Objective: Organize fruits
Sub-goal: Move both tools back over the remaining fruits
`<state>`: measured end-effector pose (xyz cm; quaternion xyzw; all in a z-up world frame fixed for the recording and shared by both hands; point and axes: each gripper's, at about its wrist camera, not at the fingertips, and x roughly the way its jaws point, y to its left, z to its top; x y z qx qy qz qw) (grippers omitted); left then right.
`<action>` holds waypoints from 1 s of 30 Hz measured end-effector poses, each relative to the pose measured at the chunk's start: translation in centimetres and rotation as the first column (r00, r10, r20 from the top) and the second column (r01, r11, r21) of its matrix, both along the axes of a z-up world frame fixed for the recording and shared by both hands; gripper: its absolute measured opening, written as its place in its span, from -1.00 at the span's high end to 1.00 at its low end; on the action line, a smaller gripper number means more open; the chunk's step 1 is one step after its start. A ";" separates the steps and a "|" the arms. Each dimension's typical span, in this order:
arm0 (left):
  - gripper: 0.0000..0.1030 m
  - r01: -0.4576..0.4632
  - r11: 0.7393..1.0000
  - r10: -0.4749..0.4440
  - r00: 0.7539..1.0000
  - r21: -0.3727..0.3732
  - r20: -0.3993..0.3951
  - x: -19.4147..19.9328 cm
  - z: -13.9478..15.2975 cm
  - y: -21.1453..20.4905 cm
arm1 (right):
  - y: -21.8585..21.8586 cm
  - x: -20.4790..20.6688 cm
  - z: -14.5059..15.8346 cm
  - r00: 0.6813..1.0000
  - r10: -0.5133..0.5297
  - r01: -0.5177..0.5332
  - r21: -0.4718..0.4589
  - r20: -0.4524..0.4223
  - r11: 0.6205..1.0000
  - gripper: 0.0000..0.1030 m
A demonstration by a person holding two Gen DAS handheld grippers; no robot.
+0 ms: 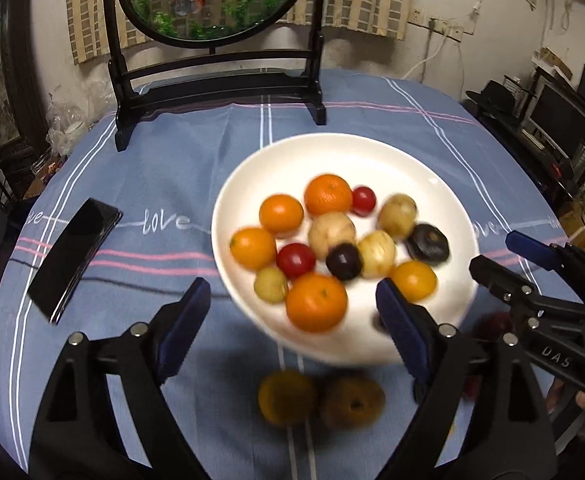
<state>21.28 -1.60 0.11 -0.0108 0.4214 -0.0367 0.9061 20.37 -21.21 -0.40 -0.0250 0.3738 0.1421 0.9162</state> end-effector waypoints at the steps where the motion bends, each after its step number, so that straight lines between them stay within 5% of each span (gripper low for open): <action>1: -0.70 0.008 1.000 -0.008 1.000 0.003 0.000 -0.8 -0.1 -0.1 | -0.2 -0.6 0.0 1.000 -0.001 0.001 0.000 -0.002 1.000 -0.26; 14: -0.71 -0.016 1.000 0.016 0.999 -0.014 -0.051 -7.7 -2.6 1.3 | -2.3 -9.2 -1.5 1.000 -0.006 0.006 0.008 -0.022 1.000 -0.26; 30: -0.71 -0.007 1.000 0.007 0.995 -0.004 -0.103 -9.0 -5.5 1.4 | -1.7 -9.7 -5.1 0.993 0.030 -0.038 -0.071 -0.116 0.997 -0.26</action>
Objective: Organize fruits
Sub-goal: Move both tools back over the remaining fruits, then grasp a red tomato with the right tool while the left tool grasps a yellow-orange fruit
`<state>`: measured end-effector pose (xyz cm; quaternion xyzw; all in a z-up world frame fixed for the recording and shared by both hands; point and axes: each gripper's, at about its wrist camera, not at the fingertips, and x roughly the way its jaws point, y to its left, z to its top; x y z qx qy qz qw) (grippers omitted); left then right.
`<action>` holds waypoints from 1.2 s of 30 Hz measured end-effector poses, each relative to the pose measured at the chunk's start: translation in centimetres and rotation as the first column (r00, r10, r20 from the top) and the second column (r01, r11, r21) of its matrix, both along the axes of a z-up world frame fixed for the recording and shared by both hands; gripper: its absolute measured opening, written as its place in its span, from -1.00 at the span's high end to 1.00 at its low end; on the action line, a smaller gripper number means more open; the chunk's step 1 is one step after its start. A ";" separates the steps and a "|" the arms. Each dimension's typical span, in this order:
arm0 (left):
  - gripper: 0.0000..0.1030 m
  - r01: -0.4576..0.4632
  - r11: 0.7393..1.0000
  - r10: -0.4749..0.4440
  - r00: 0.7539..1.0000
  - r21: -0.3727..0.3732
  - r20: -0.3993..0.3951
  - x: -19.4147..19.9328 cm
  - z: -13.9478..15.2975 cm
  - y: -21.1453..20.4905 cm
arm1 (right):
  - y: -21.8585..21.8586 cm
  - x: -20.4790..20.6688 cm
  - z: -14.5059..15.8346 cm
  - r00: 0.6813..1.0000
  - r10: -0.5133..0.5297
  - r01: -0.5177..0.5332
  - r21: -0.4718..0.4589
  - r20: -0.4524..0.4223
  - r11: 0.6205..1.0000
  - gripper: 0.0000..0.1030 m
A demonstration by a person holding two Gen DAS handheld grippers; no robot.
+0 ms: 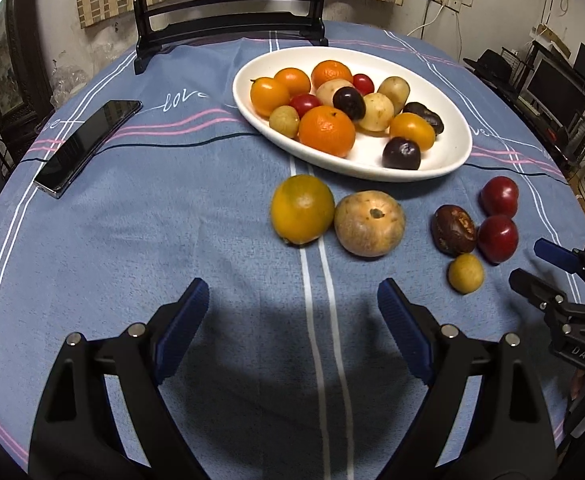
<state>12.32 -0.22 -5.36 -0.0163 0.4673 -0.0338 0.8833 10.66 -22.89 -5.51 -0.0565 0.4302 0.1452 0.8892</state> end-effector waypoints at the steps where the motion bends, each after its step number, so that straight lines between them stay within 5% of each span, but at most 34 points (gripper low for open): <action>1: -0.71 -0.001 1.000 0.001 1.000 0.001 0.002 0.1 -0.1 0.1 | 0.3 0.2 -0.3 1.000 0.006 -0.006 -0.010 -0.008 1.000 -0.26; 11: -0.71 -0.001 1.000 0.001 1.000 0.002 -0.025 0.9 -1.0 0.7 | 2.6 2.8 -1.0 0.998 0.031 -0.033 -0.044 -0.047 0.998 -0.26; 17: -0.71 -0.008 1.000 0.009 0.999 0.017 -0.032 1.6 -1.0 1.1 | 3.1 3.2 -0.9 0.998 0.059 -0.060 -0.042 -0.030 0.997 0.21; 36: -0.71 0.006 0.998 -0.003 0.999 0.062 -0.033 3.8 -1.4 0.5 | 0.8 1.5 0.0 0.999 0.035 -0.035 0.027 -0.011 0.999 0.21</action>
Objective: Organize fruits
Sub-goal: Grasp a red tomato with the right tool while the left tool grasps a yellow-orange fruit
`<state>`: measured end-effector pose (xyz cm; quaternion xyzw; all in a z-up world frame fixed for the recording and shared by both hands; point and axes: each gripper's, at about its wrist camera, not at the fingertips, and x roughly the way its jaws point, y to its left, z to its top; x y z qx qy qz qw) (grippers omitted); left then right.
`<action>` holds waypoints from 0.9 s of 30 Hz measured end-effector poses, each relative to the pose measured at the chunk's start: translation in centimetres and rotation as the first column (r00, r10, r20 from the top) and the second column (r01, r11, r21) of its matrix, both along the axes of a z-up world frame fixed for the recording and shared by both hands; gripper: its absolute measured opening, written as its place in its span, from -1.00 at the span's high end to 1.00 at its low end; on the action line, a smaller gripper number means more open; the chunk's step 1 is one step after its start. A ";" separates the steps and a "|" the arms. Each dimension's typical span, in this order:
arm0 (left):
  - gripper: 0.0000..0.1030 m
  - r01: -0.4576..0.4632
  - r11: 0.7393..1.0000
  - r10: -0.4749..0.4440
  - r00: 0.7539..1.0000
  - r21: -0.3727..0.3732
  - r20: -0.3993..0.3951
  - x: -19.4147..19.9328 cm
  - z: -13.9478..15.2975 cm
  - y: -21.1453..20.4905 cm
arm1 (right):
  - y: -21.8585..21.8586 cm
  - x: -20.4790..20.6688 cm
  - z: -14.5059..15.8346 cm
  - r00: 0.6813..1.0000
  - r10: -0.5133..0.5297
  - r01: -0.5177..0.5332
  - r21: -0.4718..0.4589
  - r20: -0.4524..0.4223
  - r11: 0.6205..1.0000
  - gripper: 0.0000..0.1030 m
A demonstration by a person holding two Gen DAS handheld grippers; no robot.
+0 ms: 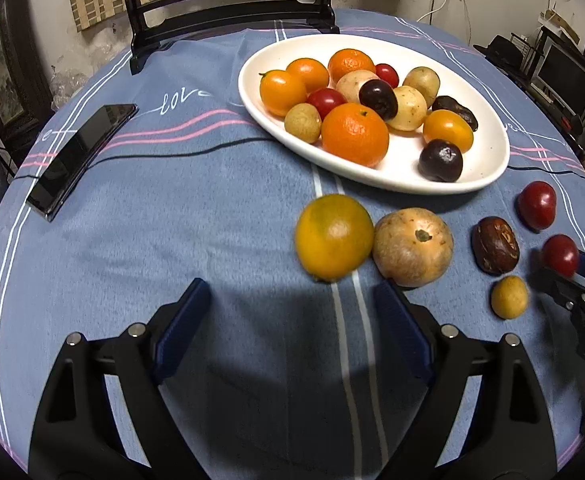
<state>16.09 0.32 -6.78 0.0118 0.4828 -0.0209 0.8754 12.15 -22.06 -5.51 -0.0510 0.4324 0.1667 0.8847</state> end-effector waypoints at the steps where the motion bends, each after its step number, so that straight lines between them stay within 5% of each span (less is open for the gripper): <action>1: -0.71 0.001 1.000 -0.001 1.000 0.003 -0.001 0.0 -0.1 0.0 | -0.1 -0.1 0.0 1.000 -0.003 0.003 0.002 -0.002 1.000 0.21; 16: -0.55 0.022 1.000 -0.023 1.000 0.022 0.021 2.0 -0.3 -0.1 | 0.2 -0.5 -0.2 1.000 0.001 -0.001 0.021 -0.016 1.000 0.21; 20: -0.24 0.039 0.999 -0.039 0.999 -0.001 0.031 2.0 -0.1 -0.4 | 0.1 -0.5 -0.2 1.000 -0.003 0.004 0.022 -0.016 1.000 0.21; 23: 0.29 0.055 0.998 -0.055 0.998 -0.017 0.040 1.5 0.1 -0.5 | 0.0 -0.5 -0.2 1.000 -0.009 0.009 0.018 -0.016 1.000 0.21; 27: 0.28 0.044 0.997 -0.042 0.999 -0.060 0.026 0.9 0.3 0.0 | 0.0 -0.8 0.0 1.000 -0.010 0.010 0.021 -0.014 1.000 0.21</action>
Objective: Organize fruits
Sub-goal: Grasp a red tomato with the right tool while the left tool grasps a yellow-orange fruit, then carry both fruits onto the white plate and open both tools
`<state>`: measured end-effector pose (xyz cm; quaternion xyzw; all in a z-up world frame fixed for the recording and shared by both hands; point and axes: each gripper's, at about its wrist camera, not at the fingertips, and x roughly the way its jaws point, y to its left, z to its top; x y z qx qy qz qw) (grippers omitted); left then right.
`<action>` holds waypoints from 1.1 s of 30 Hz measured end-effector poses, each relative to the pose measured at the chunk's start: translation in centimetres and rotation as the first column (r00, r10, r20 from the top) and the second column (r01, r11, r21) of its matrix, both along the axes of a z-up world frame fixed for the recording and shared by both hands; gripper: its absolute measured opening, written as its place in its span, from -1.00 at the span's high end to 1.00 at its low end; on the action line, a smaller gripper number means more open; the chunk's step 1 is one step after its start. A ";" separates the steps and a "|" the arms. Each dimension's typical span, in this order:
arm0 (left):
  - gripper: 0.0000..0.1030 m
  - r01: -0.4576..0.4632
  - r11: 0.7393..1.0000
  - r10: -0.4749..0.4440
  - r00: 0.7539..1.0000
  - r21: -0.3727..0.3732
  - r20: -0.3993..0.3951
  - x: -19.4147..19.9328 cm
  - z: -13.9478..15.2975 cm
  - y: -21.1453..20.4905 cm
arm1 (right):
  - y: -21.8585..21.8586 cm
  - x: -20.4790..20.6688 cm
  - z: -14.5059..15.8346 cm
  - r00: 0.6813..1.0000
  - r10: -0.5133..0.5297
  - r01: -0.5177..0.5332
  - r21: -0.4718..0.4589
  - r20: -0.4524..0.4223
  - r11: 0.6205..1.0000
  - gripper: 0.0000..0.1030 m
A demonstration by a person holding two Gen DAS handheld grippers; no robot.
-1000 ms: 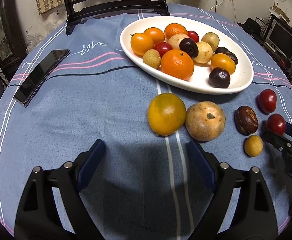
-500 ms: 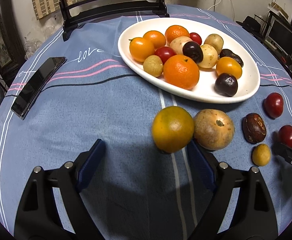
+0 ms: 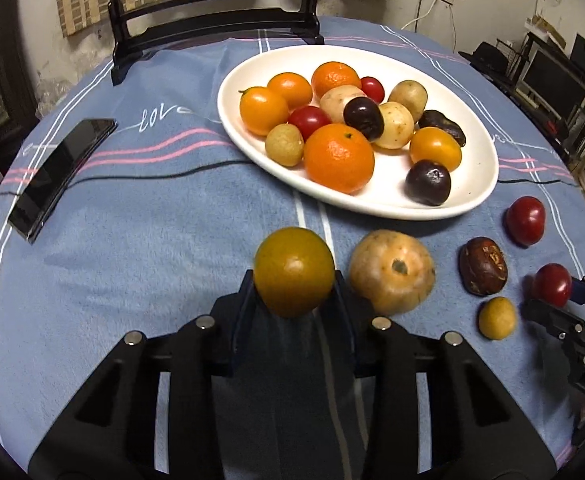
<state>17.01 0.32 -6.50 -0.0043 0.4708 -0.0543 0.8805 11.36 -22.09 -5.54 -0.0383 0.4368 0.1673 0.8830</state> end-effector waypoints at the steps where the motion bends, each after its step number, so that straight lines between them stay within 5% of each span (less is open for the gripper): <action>1: 0.28 0.000 1.000 0.000 1.000 0.000 0.000 -0.2 0.0 0.0 | 0.0 -0.1 0.0 1.000 0.000 0.000 0.000 0.001 1.000 0.21; 33: 0.28 0.080 0.996 -0.077 0.992 -0.028 0.100 -3.4 5.7 -1.3 | 0.1 -0.6 4.5 0.994 0.017 -0.018 0.005 0.109 1.000 0.21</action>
